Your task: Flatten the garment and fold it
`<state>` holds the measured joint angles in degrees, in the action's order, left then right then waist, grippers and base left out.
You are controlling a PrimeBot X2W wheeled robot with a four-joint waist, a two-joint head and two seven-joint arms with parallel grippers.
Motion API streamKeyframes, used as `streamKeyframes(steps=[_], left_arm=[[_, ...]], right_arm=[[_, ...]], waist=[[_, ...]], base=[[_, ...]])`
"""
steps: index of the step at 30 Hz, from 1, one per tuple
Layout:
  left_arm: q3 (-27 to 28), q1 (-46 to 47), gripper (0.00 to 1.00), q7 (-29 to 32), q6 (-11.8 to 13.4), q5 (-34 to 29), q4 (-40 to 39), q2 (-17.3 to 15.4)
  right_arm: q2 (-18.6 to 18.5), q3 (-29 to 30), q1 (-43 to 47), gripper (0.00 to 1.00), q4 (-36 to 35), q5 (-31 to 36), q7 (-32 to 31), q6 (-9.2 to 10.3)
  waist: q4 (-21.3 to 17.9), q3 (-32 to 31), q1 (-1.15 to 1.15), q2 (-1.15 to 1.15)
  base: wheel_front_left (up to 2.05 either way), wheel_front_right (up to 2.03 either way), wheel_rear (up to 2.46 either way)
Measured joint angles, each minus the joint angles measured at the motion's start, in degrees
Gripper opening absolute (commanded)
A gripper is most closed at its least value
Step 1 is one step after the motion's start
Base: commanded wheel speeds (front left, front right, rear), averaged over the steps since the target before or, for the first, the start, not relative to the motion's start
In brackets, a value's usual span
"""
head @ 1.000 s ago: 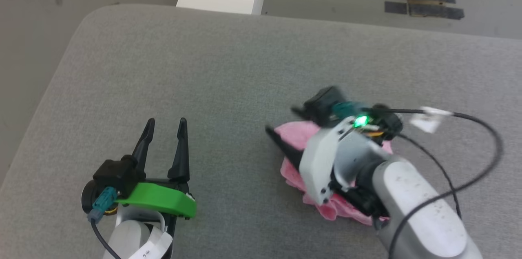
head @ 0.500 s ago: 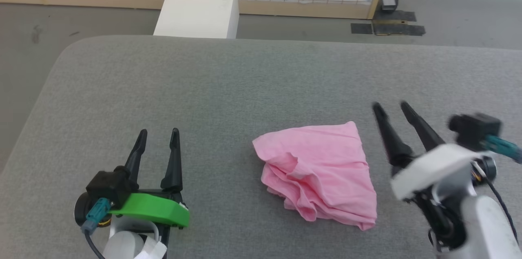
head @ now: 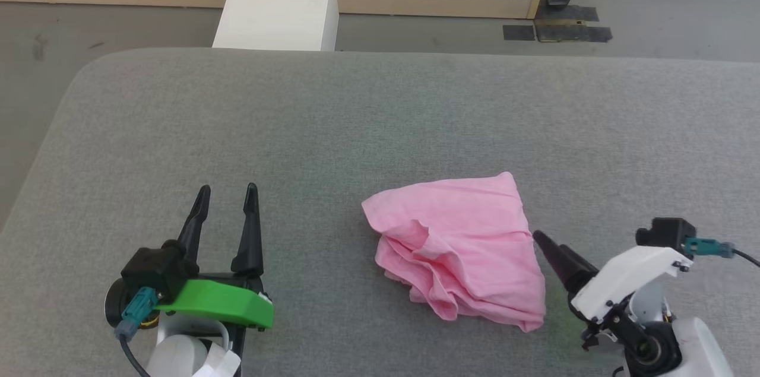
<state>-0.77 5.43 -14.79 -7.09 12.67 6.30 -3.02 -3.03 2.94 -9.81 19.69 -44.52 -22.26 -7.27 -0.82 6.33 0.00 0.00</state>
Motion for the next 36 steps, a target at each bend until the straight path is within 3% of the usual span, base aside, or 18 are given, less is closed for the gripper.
streamKeyframes(steps=[6,15,16,17,19,22,27,31,36], left_arm=[[-0.4,0.2,1.00,0.0,0.0,0.0,0.0,0.0],[-0.7,0.2,1.00,0.0,0.0,0.1,0.0,0.0],[-0.7,0.2,1.00,0.0,0.0,0.1,0.0,0.0],[-0.7,0.2,1.00,0.0,0.0,0.1,0.0,0.0],[-0.7,0.3,1.00,0.0,0.0,0.1,0.1,0.0],[-0.7,0.3,1.00,0.0,0.0,0.1,0.1,0.0],[0.2,0.2,1.00,0.0,0.1,0.1,-0.4,0.0],[0.6,0.2,1.00,0.0,0.1,-0.2,-1.3,0.0],[0.3,1.0,1.00,0.0,0.1,-0.9,-2.2,0.0]], right_arm=[[0.0,-2.0,-3.9,1.00,6.0,1.9,-5.3,0.00],[-0.1,-7.0,-7.3,1.00,7.8,4.7,-11.5,-0.01],[-0.1,-7.5,-7.6,0.82,7.8,4.7,-11.8,-0.01],[-0.1,-7.8,-7.8,0.41,7.8,4.7,-12.0,-0.01],[-0.1,-9.0,-8.2,0.00,7.8,5.2,-12.0,-0.01],[-0.1,-10.5,-8.5,0.00,7.4,8.6,-12.3,-0.01],[-0.5,-13.8,-10.2,0.00,2.8,21.2,-12.6,-0.01],[-3.7,-17.8,-13.4,0.00,-1.8,28.2,-13.6,-0.01],[-10.3,-22.7,-17.7,0.00,-4.8,34.8,-14.0,-0.02]], waist=[[1.2,0.9,0.00,0.00],[2.7,1.7,0.00,0.00],[2.8,1.7,0.00,0.00],[2.9,1.7,0.00,0.00],[2.9,1.8,0.00,0.00],[2.8,1.8,0.00,0.00],[1.4,2.1,0.00,0.00],[-0.9,2.6,0.00,0.00],[-4.9,3.6,0.00,0.00]], base=[[0.00,0.00,0.00],[0.00,0.00,0.00],[0.00,0.00,0.00],[0.00,0.00,0.00],[0.00,0.00,0.00],[0.00,0.00,0.00],[0.00,0.00,0.00],[0.00,0.00,0.00],[0.00,0.00,0.00]])
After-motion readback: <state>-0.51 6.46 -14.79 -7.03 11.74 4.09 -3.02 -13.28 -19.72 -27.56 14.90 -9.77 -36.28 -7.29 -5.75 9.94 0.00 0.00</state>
